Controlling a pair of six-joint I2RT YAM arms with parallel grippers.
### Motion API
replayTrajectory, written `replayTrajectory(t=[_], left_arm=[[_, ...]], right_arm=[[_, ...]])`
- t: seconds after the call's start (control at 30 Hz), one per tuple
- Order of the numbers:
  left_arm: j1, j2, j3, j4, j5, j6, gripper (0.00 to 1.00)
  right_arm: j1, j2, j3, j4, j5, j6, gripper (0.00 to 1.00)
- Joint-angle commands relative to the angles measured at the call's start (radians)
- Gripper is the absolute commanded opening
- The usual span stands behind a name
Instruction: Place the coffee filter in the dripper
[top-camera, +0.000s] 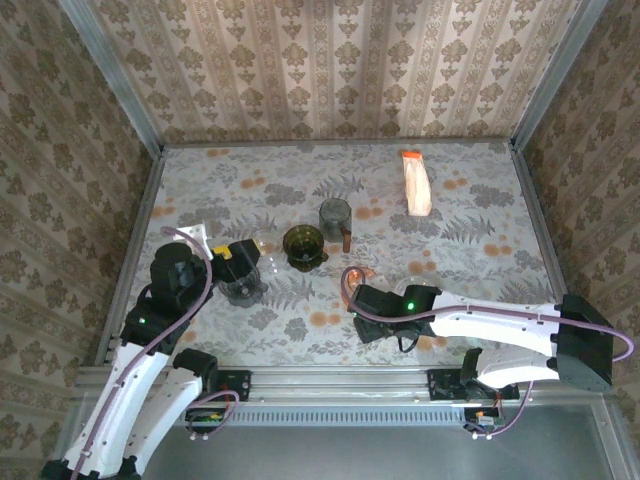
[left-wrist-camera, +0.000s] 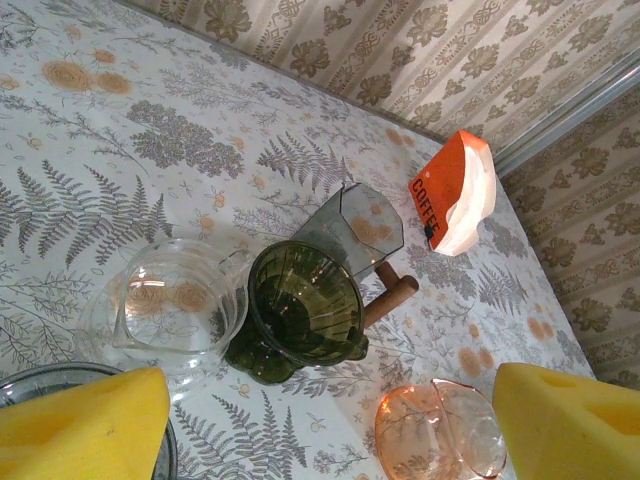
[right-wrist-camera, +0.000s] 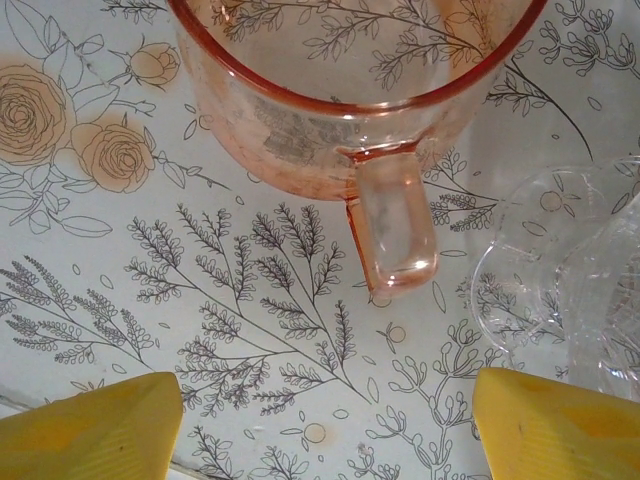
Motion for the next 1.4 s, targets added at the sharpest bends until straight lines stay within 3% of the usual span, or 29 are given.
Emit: replayTrajectory(t=[0.0,0.17,0.4,0.83,1.2,1.37], left_arm=[[0.007,-0.002,-0.009,0.02,0.003,-0.009,0.86],[0.007,0.008,-0.009,0.027,0.005,-0.012,0.86],[0.007,0.021,-0.009,0.031,0.011,-0.015,0.86],[0.007,0.05,-0.005,0.049,0.02,-0.014,0.86],[0.007,0.051,-0.008,0.06,0.033,-0.012,0.86],[0.007,0.052,-0.011,0.064,0.033,-0.012,0.86]], right_arm=[[-0.065,0.022,-0.028,0.007,0.067,-0.047,0.76],[-0.101,0.043,-0.022,0.077,0.07,-0.132,0.65],[-0.123,0.114,-0.01,0.162,0.043,-0.213,0.58],[-0.083,0.099,-0.026,0.219,-0.017,-0.288,0.16],[0.107,0.052,-0.049,0.183,-0.024,-0.228,0.15],[0.139,0.061,-0.048,0.185,-0.006,-0.204,0.2]])
